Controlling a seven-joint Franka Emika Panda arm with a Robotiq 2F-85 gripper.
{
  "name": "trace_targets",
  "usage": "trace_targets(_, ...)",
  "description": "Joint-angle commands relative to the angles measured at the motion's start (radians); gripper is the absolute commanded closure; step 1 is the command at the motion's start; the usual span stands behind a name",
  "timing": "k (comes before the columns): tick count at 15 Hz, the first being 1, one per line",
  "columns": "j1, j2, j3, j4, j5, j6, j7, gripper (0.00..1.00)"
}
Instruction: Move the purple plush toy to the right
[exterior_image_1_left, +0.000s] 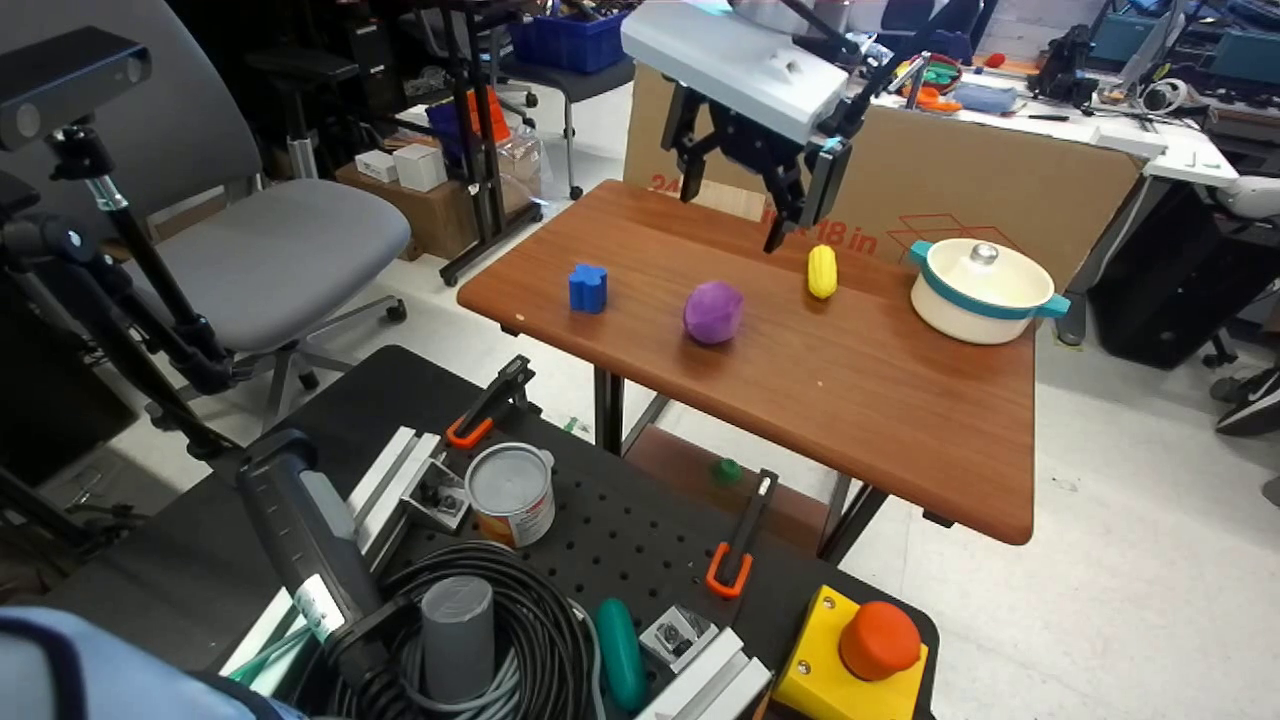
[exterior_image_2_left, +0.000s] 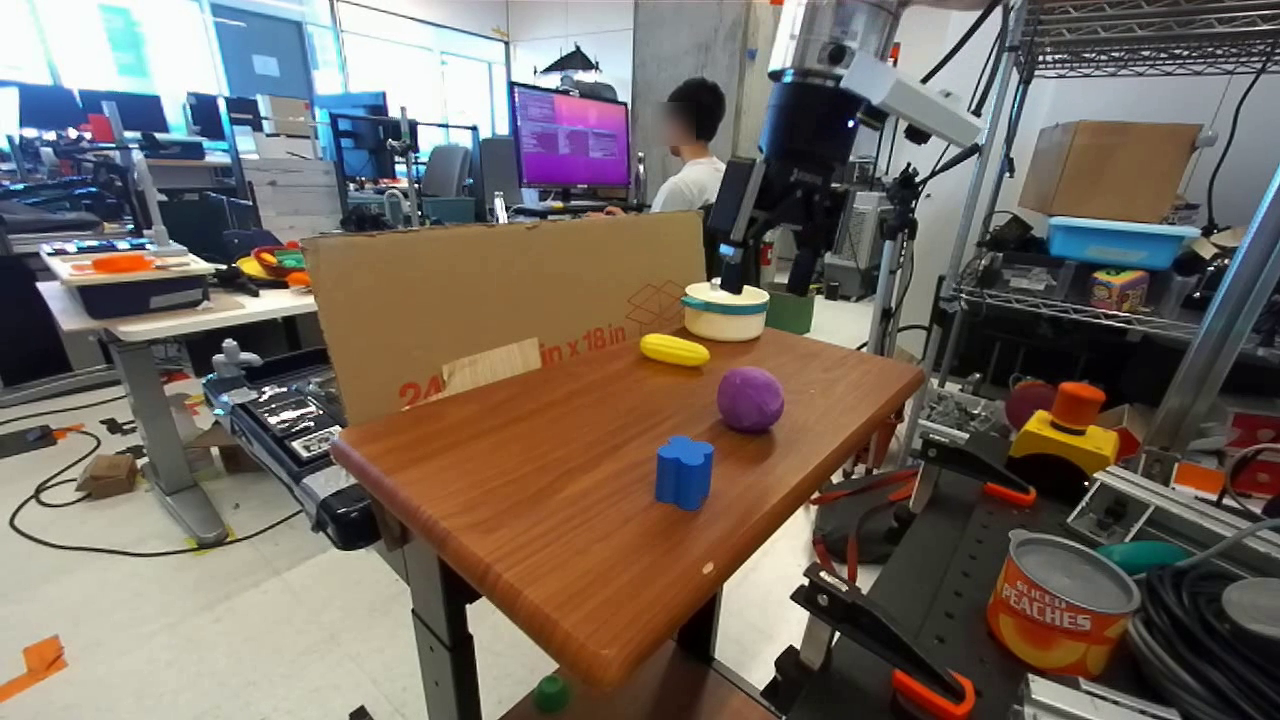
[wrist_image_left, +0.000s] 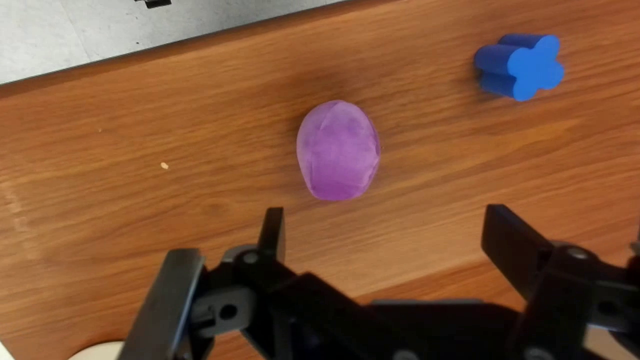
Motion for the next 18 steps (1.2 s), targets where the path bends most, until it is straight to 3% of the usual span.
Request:
trace_targets(1, -0.014, 0.129, 0.015, 0.096, -0.083, 0.024, 0.091, 0.00)
trace_targets(5, 0.002, 0.214, 0.003, 0.149, -0.185, 0.003, 0.191, 0.00)
trace_targets(13, 0.049, 0.314, -0.007, 0.183, -0.266, -0.027, 0.282, 0.00)
trace_targets(14, 0.059, 0.323, -0.014, 0.186, -0.283, -0.028, 0.303, 0.25)
trace_targets(15, 0.067, 0.330, -0.021, 0.189, -0.301, -0.025, 0.319, 0.28)
trace_targets(18, 0.074, 0.331, -0.025, 0.196, -0.323, -0.035, 0.336, 0.51)
